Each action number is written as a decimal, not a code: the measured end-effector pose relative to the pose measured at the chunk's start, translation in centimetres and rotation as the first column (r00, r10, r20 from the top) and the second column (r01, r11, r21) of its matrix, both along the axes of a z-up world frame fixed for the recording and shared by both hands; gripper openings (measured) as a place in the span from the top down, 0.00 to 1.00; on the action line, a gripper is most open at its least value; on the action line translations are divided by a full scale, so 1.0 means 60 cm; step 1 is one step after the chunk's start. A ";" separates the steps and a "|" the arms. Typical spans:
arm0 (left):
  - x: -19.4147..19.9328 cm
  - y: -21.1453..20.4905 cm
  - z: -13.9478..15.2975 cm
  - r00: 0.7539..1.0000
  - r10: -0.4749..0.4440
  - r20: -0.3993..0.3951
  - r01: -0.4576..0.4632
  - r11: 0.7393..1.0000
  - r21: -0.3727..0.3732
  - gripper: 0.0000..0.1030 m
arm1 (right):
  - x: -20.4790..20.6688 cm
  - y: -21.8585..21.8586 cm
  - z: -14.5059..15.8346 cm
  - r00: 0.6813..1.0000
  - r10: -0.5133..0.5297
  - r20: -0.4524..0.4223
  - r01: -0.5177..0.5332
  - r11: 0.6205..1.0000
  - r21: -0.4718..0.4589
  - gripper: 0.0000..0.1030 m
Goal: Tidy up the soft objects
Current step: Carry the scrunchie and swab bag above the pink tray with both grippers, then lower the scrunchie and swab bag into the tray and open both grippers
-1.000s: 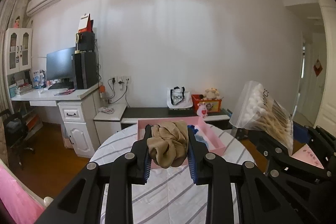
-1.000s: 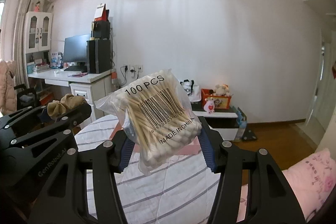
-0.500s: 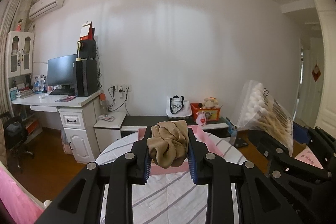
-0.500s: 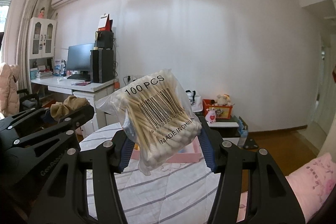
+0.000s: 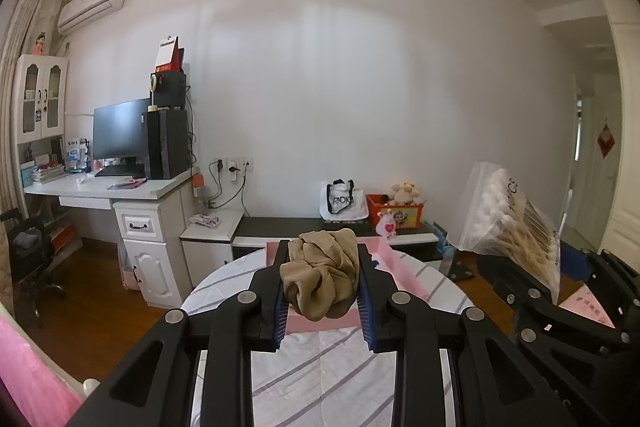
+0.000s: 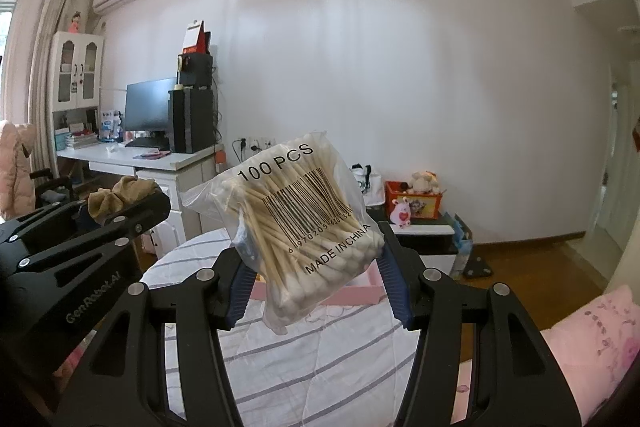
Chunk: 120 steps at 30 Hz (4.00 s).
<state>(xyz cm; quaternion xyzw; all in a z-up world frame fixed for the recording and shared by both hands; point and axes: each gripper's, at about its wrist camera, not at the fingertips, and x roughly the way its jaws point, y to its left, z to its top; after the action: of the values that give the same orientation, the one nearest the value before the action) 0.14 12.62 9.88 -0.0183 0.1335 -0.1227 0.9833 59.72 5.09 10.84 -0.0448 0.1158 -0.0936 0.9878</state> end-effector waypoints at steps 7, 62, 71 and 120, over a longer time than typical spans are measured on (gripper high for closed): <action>0.032 -0.004 0.004 0.999 -0.003 -0.037 0.003 1.000 0.007 0.75 | 0.026 -0.007 -0.003 0.999 -0.019 -0.028 0.019 1.000 0.012 0.49; 1.120 -0.222 0.008 0.794 0.015 -0.608 0.063 0.992 0.107 0.74 | 0.658 -0.146 -0.247 0.726 -0.054 -0.686 0.116 0.992 0.044 0.49; 1.194 -0.247 -0.044 0.772 0.014 -0.636 0.080 0.990 0.119 0.74 | 0.677 -0.168 -0.292 0.669 -0.042 -0.742 0.152 0.985 0.081 0.22; 1.105 -0.232 -0.121 0.837 0.052 -0.545 0.034 0.989 0.146 0.00 | 0.594 -0.266 -0.233 0.758 -0.072 -0.648 0.273 0.937 0.215 0.03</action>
<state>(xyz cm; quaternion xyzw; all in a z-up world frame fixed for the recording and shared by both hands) 66.44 -1.30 2.60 0.0204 0.4175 -0.0973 0.9032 95.38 -10.89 -3.16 0.0864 0.4564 -0.1464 0.8734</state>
